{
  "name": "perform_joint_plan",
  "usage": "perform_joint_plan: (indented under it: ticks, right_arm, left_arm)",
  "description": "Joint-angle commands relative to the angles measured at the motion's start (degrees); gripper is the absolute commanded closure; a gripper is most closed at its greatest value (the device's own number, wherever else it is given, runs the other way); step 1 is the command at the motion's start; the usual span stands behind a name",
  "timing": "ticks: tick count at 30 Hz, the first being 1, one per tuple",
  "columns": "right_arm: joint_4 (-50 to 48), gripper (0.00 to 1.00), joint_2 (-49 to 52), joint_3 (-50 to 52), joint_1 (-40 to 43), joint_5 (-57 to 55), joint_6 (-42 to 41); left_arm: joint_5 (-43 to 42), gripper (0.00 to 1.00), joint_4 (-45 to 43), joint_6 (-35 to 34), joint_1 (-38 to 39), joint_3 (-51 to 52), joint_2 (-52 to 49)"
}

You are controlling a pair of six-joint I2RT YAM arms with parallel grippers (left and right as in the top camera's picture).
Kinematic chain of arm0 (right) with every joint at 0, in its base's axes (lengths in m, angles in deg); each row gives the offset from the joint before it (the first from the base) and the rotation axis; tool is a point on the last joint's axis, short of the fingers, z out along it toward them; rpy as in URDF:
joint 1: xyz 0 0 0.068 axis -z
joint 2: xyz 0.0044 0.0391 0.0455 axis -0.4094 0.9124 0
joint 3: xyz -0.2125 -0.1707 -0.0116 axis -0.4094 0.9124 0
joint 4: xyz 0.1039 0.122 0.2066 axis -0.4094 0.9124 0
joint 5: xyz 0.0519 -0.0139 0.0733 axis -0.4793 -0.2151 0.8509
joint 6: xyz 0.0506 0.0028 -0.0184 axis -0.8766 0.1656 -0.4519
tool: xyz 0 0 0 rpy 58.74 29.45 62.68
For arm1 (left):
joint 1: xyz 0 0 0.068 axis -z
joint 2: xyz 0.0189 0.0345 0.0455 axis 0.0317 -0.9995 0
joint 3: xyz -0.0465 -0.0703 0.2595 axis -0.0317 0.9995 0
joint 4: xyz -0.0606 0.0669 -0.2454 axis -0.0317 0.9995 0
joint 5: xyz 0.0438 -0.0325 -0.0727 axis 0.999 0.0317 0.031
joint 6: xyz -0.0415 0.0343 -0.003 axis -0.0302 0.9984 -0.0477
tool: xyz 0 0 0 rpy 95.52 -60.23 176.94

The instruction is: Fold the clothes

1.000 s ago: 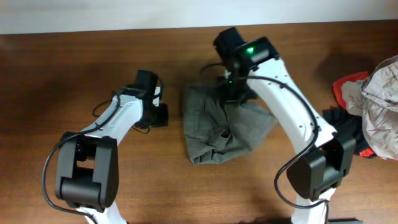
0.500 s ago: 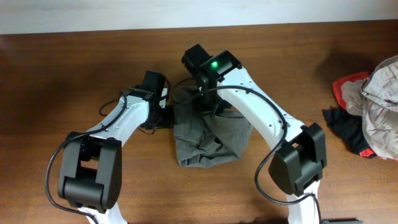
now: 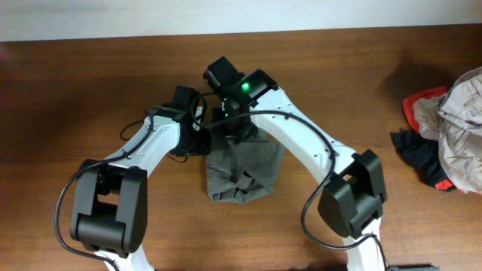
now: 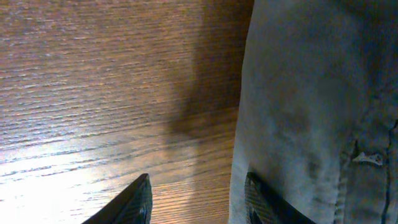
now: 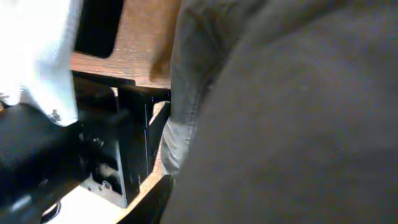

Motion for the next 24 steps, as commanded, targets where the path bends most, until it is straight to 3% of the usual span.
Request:
perform_joint_plan:
  ticks: [1,7,10,16,17,21,24]
  right_arm:
    - [-0.8,0.71,3.7,-0.6,-1.2,3.0,-2.8]
    - [-1.9,0.6,7.6,-0.5,-1.4,4.1,-2.8]
    - [-2.4,0.4,8.3,-0.5,-1.4,3.6,-2.8]
    - [-4.4,0.35,10.5,-0.4,-1.8,2.0,-2.9]
    - [-4.6,0.38,10.7,-0.4,-1.8,2.0,-3.3]
    - [-6.4,0.93,13.0,-0.4,-2.2,1.8,-3.7]
    - [-7.2,0.96,15.2,-0.4,-3.2,-0.3,-3.7]
  left_arm:
    - [-0.4,0.52,0.0,1.0,0.1,0.1,-0.3]
    - [1.2,0.55,2.6,1.0,-0.3,-0.1,-0.1]
    - [4.2,0.56,5.7,1.0,-0.7,-0.3,0.8]
    - [8.0,0.56,11.5,0.9,-3.2,-1.0,9.5]
    - [8.5,0.56,12.4,0.9,-3.8,-1.3,11.8]
    - [9.9,0.55,15.3,0.9,-6.7,-2.3,22.5]
    - [9.9,0.55,15.3,0.9,-7.1,-2.3,29.3]
